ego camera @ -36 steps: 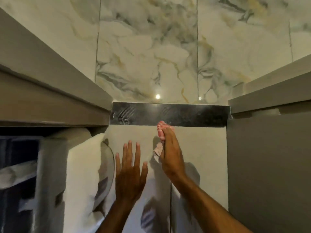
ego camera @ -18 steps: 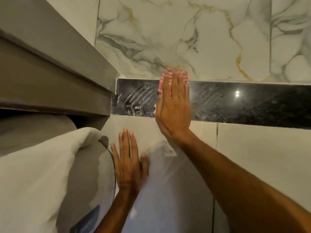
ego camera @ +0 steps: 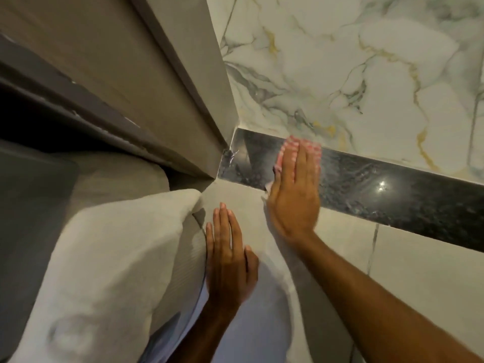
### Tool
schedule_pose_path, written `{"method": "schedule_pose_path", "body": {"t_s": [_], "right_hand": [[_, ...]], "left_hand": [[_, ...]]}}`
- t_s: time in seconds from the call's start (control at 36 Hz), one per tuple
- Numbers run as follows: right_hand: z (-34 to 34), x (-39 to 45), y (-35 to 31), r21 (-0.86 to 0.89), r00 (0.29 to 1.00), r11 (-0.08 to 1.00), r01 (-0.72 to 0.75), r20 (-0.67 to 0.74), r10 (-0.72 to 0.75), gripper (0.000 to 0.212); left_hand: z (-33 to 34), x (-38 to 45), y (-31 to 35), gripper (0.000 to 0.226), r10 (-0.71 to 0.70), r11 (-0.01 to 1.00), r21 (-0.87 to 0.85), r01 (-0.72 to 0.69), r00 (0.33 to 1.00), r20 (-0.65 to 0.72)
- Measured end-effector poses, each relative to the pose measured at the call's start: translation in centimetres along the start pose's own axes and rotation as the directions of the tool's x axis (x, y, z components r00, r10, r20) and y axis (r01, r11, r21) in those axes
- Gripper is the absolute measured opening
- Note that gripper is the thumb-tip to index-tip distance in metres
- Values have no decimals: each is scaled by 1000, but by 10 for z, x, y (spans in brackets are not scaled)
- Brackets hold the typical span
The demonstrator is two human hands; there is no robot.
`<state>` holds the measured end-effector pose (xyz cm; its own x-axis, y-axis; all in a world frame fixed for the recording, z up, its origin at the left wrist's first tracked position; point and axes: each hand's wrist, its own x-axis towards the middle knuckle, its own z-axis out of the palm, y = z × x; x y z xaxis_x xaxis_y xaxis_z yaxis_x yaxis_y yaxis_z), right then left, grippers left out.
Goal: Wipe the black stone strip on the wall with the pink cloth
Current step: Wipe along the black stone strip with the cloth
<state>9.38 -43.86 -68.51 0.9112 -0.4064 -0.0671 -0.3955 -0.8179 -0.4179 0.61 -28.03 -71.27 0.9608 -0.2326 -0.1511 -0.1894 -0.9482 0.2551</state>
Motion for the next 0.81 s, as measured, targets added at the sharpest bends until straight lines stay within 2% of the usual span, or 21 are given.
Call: {"method": "schedule_pose_path", "body": {"t_s": [0.06, 0.11, 0.17, 0.31, 0.33, 0.36, 0.44, 0.53, 0.58, 0.61, 0.64, 0.67, 0.72, 0.75, 0.81], "right_hand": [[11, 23, -22, 29, 996, 997, 69, 46, -71, 68], [19, 28, -35, 39, 962, 970, 242, 124, -245, 69], [23, 19, -33, 65, 901, 920, 387, 186, -393, 68], [7, -24, 22, 38, 736, 778, 627, 296, -608, 62], [2, -27, 33, 20, 746, 779, 627, 273, -607, 61], [-2, -25, 39, 8, 787, 811, 585, 236, -570, 61], [-5, -6, 28, -7, 957, 960, 279, 88, -278, 62], [2, 17, -2, -5, 999, 1000, 25, -37, -25, 62], [11, 25, -19, 6, 999, 1000, -23, -39, 23, 64], [15, 26, -25, 6, 1000, 1000, 18, -4, -18, 65], [19, 25, -28, 2, 991, 993, 122, 52, -122, 65], [21, 21, -28, 1, 953, 960, 279, 122, -277, 64], [20, 10, -17, 19, 782, 810, 586, 250, -571, 65], [17, 4, -8, 31, 705, 741, 670, 288, -649, 65], [7, -6, 15, 32, 627, 669, 743, 316, -712, 65]], "left_hand": [[3, 0, -1, 71, -1, 999, -37, 0, 1000, -23], [6, 0, -2, 71, 16, 999, -34, -17, 998, -55], [6, -2, -2, 70, 36, 999, -27, -38, 996, -81], [-2, 0, 3, 77, 12, 999, -30, -14, 998, -66], [-3, 1, 3, 80, 2, 999, -35, -4, 999, -53], [-3, 1, 3, 84, -2, 1000, -28, 1, 999, -41], [-1, 2, 0, 92, -5, 999, 37, 5, 1000, -7], [6, 2, -4, 94, 3, 998, 60, -1, 1000, -22], [11, 2, -6, 94, 14, 998, 61, -11, 999, -46], [13, 1, -8, 95, 26, 998, 67, -22, 998, -58], [15, 0, -9, 94, 42, 997, 74, -37, 997, -72], [17, -1, -10, 94, 56, 996, 79, -49, 994, -90], [19, -3, -11, 92, 68, 996, 68, -60, 989, -132], [19, -4, -11, 91, 66, 996, 61, -57, 987, -149], [18, -6, -10, 90, 62, 997, 45, -55, 985, -163]]}}
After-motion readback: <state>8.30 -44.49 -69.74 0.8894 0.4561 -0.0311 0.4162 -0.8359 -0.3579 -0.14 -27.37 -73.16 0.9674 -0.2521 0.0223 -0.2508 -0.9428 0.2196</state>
